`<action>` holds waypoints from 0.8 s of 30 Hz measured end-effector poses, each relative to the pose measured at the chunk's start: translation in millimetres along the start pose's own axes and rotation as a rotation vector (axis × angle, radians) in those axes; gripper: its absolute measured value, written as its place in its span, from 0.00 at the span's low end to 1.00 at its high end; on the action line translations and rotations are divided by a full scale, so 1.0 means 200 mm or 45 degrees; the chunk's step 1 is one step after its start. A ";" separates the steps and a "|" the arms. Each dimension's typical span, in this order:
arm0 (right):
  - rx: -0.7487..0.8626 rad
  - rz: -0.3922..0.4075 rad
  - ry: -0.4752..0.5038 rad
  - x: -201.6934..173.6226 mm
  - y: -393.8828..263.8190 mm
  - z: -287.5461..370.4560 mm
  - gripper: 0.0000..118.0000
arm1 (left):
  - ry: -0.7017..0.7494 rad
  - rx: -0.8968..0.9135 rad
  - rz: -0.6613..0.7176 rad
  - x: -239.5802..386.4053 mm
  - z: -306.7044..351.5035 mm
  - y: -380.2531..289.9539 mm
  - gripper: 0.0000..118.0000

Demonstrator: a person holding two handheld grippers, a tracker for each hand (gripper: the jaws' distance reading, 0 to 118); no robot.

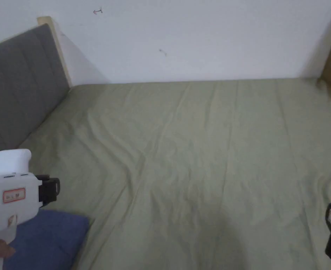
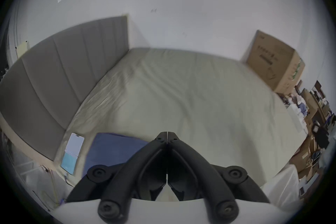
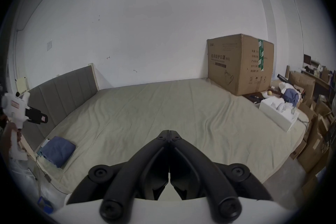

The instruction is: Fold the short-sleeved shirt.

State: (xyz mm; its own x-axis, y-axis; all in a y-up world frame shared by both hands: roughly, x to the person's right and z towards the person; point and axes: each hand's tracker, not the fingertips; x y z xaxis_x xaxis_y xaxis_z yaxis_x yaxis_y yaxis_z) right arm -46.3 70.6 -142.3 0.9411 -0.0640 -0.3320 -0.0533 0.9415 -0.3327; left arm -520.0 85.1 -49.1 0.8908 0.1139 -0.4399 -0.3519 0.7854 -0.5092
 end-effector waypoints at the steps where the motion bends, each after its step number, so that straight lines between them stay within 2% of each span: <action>1: 0.013 0.031 -0.013 0.02 0.02 0.01 0.00 | -0.009 0.015 0.017 0.11 0.07 0.00 0.00; 3: 0.021 0.031 0.001 0.06 0.05 0.02 0.00 | 0.022 0.094 0.016 0.31 0.15 -0.05 0.00; 5: 0.016 0.015 0.018 0.09 0.10 0.05 0.00 | 0.150 0.192 -0.137 0.57 0.22 -0.12 0.00; 6: 0.023 0.007 0.029 0.12 0.11 0.05 0.00 | 0.175 0.254 -0.138 0.65 0.25 -0.16 0.00; 7: 0.029 0.016 0.038 0.13 0.12 0.06 0.00 | 0.170 0.285 -0.108 0.75 0.29 -0.19 0.00; 9: 0.062 0.049 0.039 0.16 0.13 0.08 0.00 | 0.018 0.328 -0.031 0.88 0.32 -0.24 0.00; 13: 0.113 0.085 0.051 0.21 0.16 0.11 0.00 | 0.066 0.425 -0.057 1.17 0.39 -0.32 0.00; 16: 0.150 0.101 0.037 0.24 0.19 0.13 0.00 | 0.103 0.528 -0.074 1.29 0.46 -0.35 0.00; 18: 0.166 0.059 0.044 0.26 0.21 0.15 0.00 | 0.167 0.564 -0.095 1.35 0.49 -0.35 0.00; 21: 0.187 0.022 0.055 0.28 0.21 0.15 0.00 | 0.151 0.605 -0.143 1.37 0.53 -0.33 0.00; 22: 0.190 0.029 0.052 0.28 0.21 0.15 0.00 | 0.165 0.602 -0.150 1.37 0.54 -0.32 0.05; 23: 0.190 0.031 0.043 0.28 0.22 0.14 0.00 | 0.169 0.586 -0.160 1.37 0.55 -0.31 0.16; 24: 0.187 0.027 0.042 0.28 0.22 0.14 0.06 | 0.166 0.567 -0.170 1.36 0.55 -0.30 0.36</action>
State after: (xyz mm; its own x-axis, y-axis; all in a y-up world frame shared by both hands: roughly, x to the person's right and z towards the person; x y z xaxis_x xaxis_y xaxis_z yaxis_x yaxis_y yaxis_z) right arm 13.6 117.1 -150.2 0.9286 -0.0520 -0.3673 -0.0214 0.9810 -0.1931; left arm -224.9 136.4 -57.1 0.8664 -0.0607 -0.4956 -0.0539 0.9754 -0.2136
